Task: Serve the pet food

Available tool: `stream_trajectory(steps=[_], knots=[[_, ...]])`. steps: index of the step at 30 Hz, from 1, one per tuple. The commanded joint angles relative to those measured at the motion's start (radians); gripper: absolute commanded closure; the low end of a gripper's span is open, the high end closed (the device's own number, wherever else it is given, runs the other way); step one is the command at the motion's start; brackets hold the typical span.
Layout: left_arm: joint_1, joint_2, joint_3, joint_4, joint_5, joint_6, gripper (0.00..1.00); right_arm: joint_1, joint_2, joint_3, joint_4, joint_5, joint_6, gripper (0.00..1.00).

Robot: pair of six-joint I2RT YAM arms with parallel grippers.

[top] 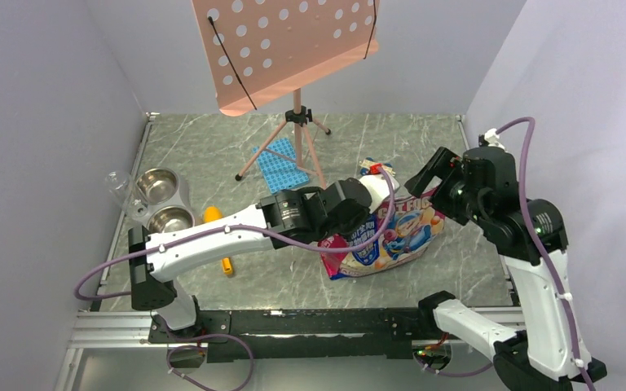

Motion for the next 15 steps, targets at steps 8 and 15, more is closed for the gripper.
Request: stream_trajectory(steps=[8, 15], knots=[[0.009, -0.08, 0.107, -0.088, 0.07, -0.182, 1.0, -0.157, -0.005, -0.072, 0.088, -0.225, -0.019, 0.41], [0.009, -0.035, 0.158, -0.108, 0.092, -0.174, 1.0, -0.191, 0.005, -0.1, 0.051, -0.264, -0.098, 0.45]])
